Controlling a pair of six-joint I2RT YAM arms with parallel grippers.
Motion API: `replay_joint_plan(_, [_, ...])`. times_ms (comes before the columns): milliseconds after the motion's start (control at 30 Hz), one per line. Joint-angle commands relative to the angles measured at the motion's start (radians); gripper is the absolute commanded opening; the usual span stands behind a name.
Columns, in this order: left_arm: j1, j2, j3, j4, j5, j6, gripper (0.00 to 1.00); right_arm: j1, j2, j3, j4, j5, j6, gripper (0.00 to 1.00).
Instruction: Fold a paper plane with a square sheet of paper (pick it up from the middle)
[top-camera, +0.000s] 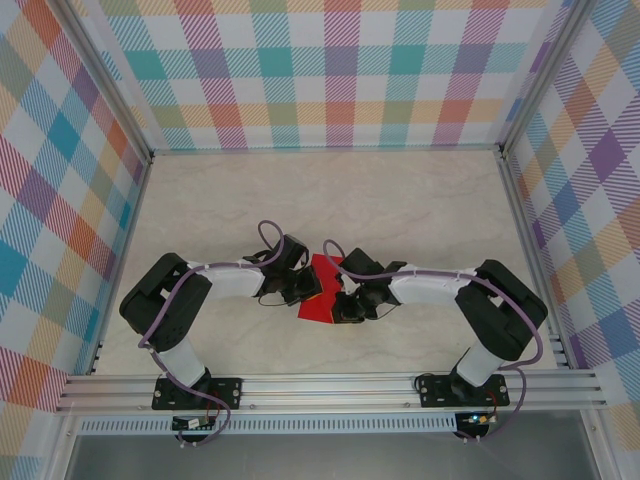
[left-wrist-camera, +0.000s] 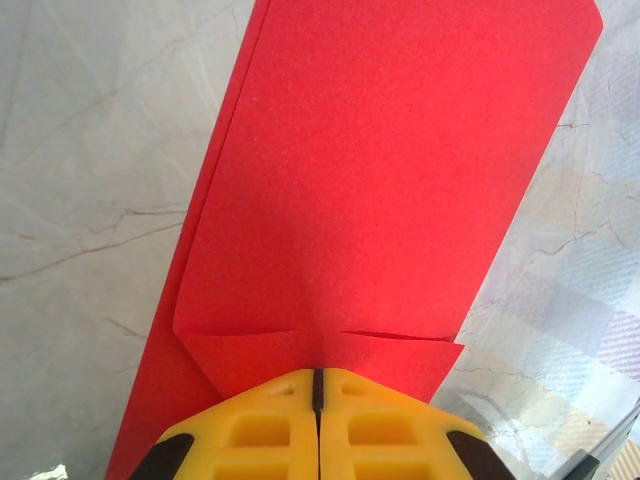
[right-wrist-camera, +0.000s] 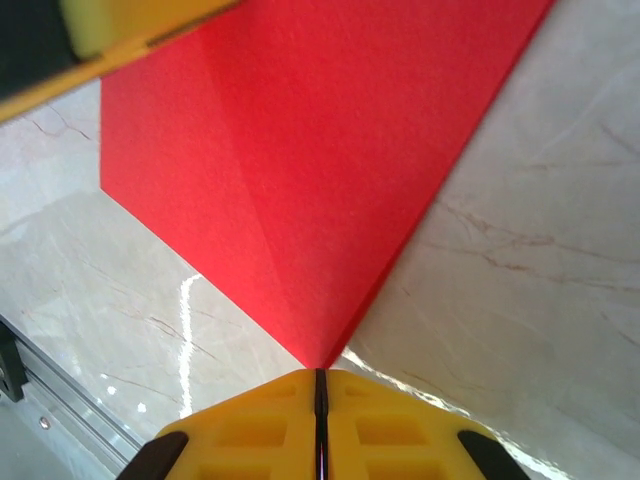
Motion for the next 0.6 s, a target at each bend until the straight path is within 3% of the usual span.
replay_joint_plan(0, [-0.008,0.049,-0.045,-0.097,-0.078,0.005,0.06,0.006,0.022,0.045,0.04,0.011,0.03,0.09])
replay_joint_plan(300, [-0.008,0.037,-0.043,-0.071,-0.051,0.008,0.06,0.007,0.072,0.037,0.008,0.049,0.042,0.09])
replay_joint_plan(567, [-0.02,-0.056,-0.061,0.048,0.066,0.01,0.07,0.005,0.096,0.029,-0.036,0.071,0.049,0.08])
